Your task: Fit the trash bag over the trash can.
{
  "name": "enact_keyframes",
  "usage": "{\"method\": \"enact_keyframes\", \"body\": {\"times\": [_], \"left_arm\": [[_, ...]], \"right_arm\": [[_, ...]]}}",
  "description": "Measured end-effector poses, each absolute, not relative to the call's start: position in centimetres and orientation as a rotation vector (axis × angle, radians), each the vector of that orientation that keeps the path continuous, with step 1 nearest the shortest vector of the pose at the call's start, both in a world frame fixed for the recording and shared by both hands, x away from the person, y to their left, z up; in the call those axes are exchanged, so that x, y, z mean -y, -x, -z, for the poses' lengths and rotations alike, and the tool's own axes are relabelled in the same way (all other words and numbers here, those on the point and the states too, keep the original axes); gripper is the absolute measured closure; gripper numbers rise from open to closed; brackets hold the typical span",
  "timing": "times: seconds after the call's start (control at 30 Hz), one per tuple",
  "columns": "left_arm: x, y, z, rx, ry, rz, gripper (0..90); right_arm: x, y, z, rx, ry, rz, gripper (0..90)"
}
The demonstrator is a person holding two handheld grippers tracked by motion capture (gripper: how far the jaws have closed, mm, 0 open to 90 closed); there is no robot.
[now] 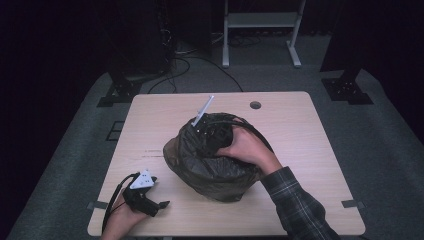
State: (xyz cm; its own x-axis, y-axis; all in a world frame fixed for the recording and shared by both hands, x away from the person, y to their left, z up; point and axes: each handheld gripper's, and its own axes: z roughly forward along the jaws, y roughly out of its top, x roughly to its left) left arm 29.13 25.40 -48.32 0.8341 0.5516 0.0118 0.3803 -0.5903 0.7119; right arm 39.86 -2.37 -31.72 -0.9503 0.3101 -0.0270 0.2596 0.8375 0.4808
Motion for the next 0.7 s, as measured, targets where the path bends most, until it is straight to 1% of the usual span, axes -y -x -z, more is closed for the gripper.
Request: {"method": "enact_keyframes", "body": {"times": [0.23,0.37,0.5,0.6,0.7], "left_arm": [[-25.4,-29.1,48.3,-0.678,-2.269,-0.298,0.0],[-25.4,-29.1,48.3,-0.678,-2.269,-0.298,0.0],[-25.4,-29.1,48.3,-0.677,-2.27,-0.299,0.0],[-25.4,-29.1,48.3,-0.677,-2.271,-0.299,0.0],[-25.4,-29.1,48.3,-0.678,-2.27,-0.299,0.0]], "right_arm": [[1.1,-40.3,33.1,-2.941,-0.468,-0.62,9.1],[1.6,-40.1,32.3,-2.923,-0.472,-0.649,9.1],[3.1,-39.9,30.9,-2.884,-0.485,-0.678,9.1],[4.2,-40.5,30.5,-2.857,-0.534,-0.675,9.2],[4.4,-41.2,30.6,-2.854,-0.575,-0.649,9.3]]}}
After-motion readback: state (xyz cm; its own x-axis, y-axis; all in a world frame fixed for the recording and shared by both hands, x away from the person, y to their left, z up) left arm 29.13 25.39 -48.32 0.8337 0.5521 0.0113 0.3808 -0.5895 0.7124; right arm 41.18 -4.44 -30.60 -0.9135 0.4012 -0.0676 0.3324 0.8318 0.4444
